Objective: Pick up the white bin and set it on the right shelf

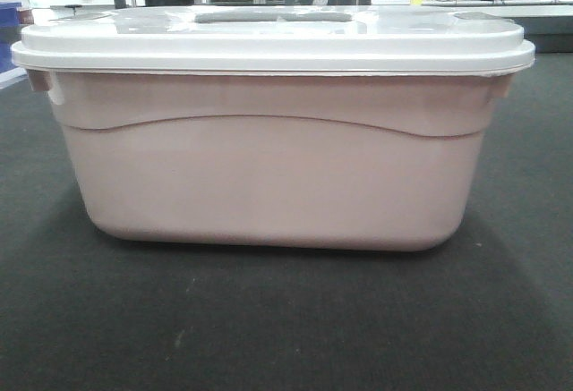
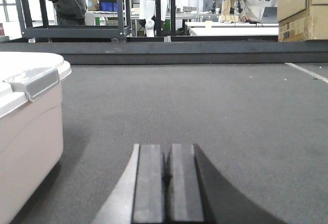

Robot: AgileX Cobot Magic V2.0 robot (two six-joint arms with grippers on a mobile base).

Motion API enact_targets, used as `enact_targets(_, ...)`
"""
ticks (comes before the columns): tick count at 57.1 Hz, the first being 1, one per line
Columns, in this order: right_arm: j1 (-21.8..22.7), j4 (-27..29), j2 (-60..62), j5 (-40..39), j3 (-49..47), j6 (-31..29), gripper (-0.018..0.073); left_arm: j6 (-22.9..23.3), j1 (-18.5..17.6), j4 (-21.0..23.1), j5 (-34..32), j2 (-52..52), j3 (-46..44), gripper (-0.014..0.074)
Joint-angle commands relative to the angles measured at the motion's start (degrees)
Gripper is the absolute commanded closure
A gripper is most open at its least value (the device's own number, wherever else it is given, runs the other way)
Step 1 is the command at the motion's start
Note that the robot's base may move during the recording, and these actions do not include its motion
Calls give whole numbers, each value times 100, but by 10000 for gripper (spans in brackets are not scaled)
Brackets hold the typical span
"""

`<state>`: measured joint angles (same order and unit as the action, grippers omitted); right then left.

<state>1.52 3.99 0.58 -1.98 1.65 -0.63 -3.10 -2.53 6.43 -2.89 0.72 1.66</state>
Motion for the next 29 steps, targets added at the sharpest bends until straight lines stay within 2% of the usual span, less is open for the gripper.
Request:
enact_targets(1, 15, 33, 111, -1048, -60, -5, 491, 25, -2, 45, -1192, 67, 0, 713)
enact_targets(5, 15, 33, 111, -1424, -269, -5, 491, 25, -2, 45, -1399, 32, -203, 713)
enact_targets(10, 15, 33, 87, -1461, -713, -5, 491, 25, -2, -142, -1084, -76, -799, 713)
enact_targets(16, 15, 33, -130, -1266, -1535, -5, 491, 25, -2, -643, -358, -450, -1868, 710)
enact_targets(24, 15, 33, -867, -882, -2602, -5, 491, 25, -2, -643, 758, -1261, -3286, 701)
enact_targets(29, 15, 28, -1468, -797, -3080, -5, 484, 25, -2, -490, 1320, -1857, -3982, 636)
